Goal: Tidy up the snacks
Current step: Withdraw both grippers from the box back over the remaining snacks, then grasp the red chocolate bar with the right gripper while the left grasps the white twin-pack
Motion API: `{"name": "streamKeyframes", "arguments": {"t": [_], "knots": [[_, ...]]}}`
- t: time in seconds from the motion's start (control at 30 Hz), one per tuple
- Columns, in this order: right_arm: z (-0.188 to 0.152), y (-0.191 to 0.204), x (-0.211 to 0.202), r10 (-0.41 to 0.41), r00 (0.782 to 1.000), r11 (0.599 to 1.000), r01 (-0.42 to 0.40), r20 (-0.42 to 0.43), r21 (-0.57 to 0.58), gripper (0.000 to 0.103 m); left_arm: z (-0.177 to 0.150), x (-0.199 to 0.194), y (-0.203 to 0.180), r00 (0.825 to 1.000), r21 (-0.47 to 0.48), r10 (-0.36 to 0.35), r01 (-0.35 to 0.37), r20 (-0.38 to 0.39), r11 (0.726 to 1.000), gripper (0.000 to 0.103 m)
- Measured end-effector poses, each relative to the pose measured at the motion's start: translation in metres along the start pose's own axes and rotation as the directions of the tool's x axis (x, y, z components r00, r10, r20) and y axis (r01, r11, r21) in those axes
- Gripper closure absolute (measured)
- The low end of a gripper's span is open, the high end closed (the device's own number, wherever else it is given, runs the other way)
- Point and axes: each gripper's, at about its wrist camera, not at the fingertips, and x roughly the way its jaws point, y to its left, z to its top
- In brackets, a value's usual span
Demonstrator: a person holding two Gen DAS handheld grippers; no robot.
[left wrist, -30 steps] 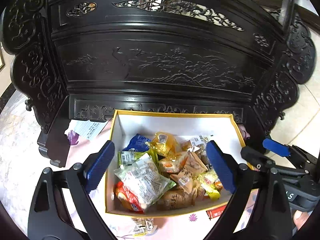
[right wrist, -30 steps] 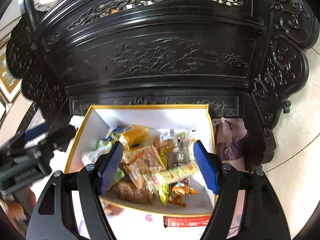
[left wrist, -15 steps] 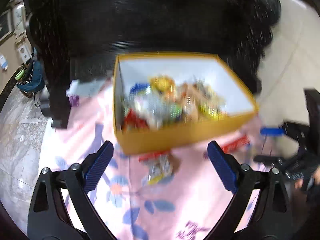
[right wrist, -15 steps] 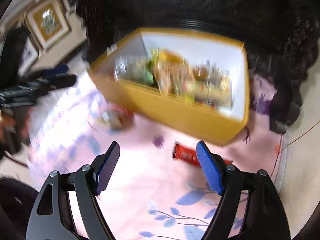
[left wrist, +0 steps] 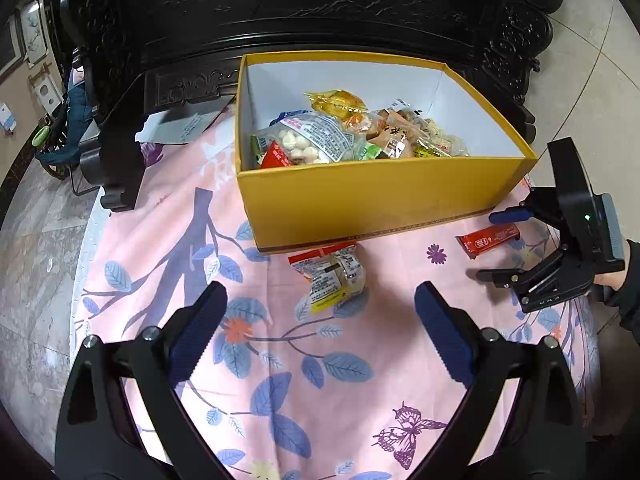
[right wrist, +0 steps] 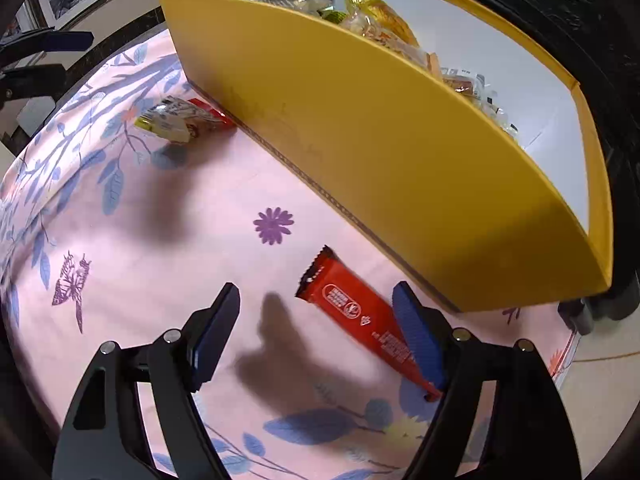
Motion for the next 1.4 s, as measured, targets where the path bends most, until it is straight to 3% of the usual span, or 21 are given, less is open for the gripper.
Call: {"name": "streamKeyframes", "arguments": {"t": [0.23, 0.3, 0.4, 0.43, 0.5, 0.53, 0.7, 0.77, 0.97, 1.0, 1.1, 1.23, 1.4], "knots": [[-0.011, -0.022, 0.024, 0.004, 0.996, 0.999, 0.000, -0.088, 0.053, 0.020, 0.003, 0.002, -0.005, 1.000, 0.017, -0.008, 0.008, -0.007, 1.000, 0.007], [-0.015, -0.029, 0.025, 0.038, 0.996, 0.992, -0.028, -0.076, 0.119, 0.017, 0.004, 0.005, -0.007, 1.000, 0.028, -0.010, 0.010, -0.013, 1.000, 0.007], [-0.018, -0.027, 0.024, 0.013, 0.997, 0.987, -0.001, -0.074, 0.163, 0.019, 0.004, 0.011, -0.008, 1.000, 0.040, -0.026, 0.027, -0.017, 0.999, 0.007], [-0.019, -0.025, 0.022, 0.009, 0.997, 0.983, 0.005, -0.072, 0.182, 0.027, 0.003, 0.013, -0.008, 0.999, 0.047, -0.037, 0.037, -0.016, 0.998, 0.007], [-0.021, -0.020, 0.016, 0.007, 0.998, 0.979, 0.005, -0.061, 0.202, 0.056, 0.001, 0.020, -0.011, 0.998, 0.075, -0.052, 0.053, -0.020, 0.996, 0.007], [-0.023, -0.016, 0.013, 0.007, 0.998, 0.976, 0.005, -0.057, 0.217, 0.076, 0.000, 0.025, -0.013, 0.998, 0.090, -0.057, 0.059, -0.025, 0.994, 0.007], [-0.042, 0.002, 0.004, 0.048, 0.998, 0.942, -0.031, -0.042, 0.334, 0.078, -0.004, 0.054, -0.022, 0.994, 0.129, -0.078, 0.087, -0.070, 0.988, 0.007], [-0.047, 0.011, 0.001, 0.068, 0.997, 0.930, -0.052, -0.032, 0.364, 0.078, -0.004, 0.067, -0.023, 0.994, 0.126, -0.050, 0.061, -0.094, 0.990, 0.007], [-0.054, 0.035, -0.005, 0.101, 0.995, 0.908, -0.098, 0.014, 0.408, 0.078, 0.003, 0.099, -0.012, 0.994, -0.054, 0.014, -0.020, -0.109, 0.998, 0.007], [-0.055, 0.038, -0.004, 0.102, 0.995, 0.903, -0.100, 0.017, 0.417, 0.078, 0.004, 0.101, -0.011, 0.994, -0.069, 0.019, -0.027, -0.110, 0.997, 0.010], [-0.058, 0.038, -0.003, 0.104, 0.994, 0.891, -0.106, 0.029, 0.442, 0.078, 0.007, 0.112, -0.011, 0.991, -0.108, 0.008, -0.022, -0.136, 0.994, 0.043], [-0.051, 0.034, -0.007, 0.107, 0.994, 0.889, -0.112, 0.038, 0.444, 0.078, 0.005, 0.118, -0.013, 0.990, -0.103, 0.029, -0.043, -0.135, 0.994, 0.054], [-0.040, 0.038, -0.003, 0.109, 0.993, 0.887, -0.119, 0.047, 0.445, 0.078, 0.001, 0.115, -0.013, 0.993, -0.101, 0.028, -0.040, -0.115, 0.994, 0.060]]}}
